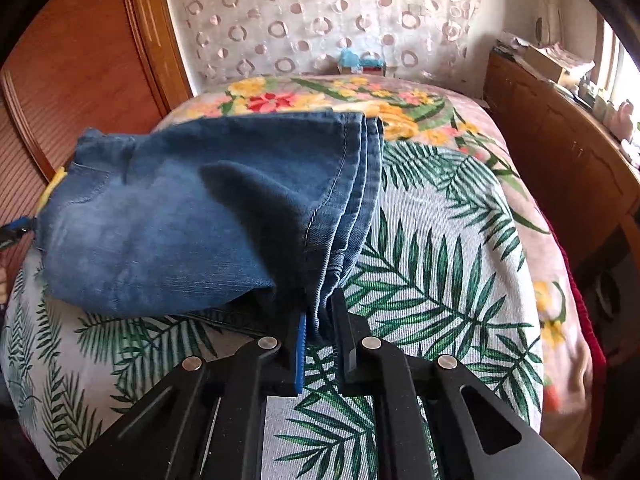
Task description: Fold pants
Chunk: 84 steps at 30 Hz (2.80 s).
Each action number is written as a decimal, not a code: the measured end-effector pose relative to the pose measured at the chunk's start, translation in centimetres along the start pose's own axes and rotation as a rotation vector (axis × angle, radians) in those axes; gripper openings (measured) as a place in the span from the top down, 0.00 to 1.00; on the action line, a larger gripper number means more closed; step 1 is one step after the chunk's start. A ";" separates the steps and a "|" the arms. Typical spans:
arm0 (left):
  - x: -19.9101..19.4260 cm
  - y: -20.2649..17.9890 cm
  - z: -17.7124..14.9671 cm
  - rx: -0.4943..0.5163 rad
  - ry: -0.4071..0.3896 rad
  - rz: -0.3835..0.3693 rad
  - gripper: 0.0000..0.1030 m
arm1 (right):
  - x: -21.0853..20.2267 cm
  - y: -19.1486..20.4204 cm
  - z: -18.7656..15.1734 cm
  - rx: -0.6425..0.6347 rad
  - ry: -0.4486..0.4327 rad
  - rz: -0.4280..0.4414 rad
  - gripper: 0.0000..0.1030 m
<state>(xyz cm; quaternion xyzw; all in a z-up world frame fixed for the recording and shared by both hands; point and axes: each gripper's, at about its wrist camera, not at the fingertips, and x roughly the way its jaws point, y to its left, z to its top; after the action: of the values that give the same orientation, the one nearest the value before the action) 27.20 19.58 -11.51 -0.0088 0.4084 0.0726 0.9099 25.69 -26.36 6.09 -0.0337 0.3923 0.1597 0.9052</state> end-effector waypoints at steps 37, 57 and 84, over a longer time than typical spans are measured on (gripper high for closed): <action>-16.3 -3.4 -1.9 0.112 -0.274 -0.052 1.00 | -11.7 0.2 -8.3 -0.020 -0.300 -0.097 0.94; -5.5 -3.3 -2.5 0.051 -0.063 -0.136 0.61 | -7.5 1.0 -10.1 -0.087 -0.184 -0.148 0.94; -3.0 -3.6 -3.7 0.060 0.022 -0.139 0.82 | -6.2 -0.8 -9.7 -0.043 -0.162 -0.095 0.94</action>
<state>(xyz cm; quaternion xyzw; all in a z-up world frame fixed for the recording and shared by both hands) 23.05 15.38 -11.91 -0.0107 0.4187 -0.0030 0.9080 15.16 -30.51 3.79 -0.0588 0.3121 0.1274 0.9396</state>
